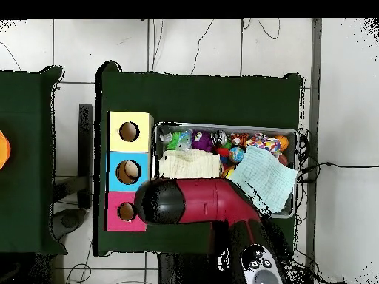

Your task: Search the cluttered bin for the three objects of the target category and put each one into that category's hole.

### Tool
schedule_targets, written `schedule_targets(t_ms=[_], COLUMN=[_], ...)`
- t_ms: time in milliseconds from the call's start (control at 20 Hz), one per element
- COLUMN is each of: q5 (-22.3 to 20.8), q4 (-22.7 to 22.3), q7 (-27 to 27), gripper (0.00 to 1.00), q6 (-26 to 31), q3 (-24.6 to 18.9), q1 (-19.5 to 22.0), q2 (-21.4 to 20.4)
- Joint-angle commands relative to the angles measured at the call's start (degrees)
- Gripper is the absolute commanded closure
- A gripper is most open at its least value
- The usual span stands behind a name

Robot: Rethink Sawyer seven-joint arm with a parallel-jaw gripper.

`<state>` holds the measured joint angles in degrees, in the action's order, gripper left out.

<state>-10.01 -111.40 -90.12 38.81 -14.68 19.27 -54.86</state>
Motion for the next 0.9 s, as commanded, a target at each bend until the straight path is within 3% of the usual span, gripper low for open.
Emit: schedule_targets(t_ms=[50, 900], q5=[-4.42, -9.21], q4=[3.48, 5.28], q7=[8.34, 7.98], gripper=[0.0, 0.0], q6=[2.33, 0.54], q3=[-6.03, -9.78], q1=[3.54, 10.38], q2=[3.55, 9.85])
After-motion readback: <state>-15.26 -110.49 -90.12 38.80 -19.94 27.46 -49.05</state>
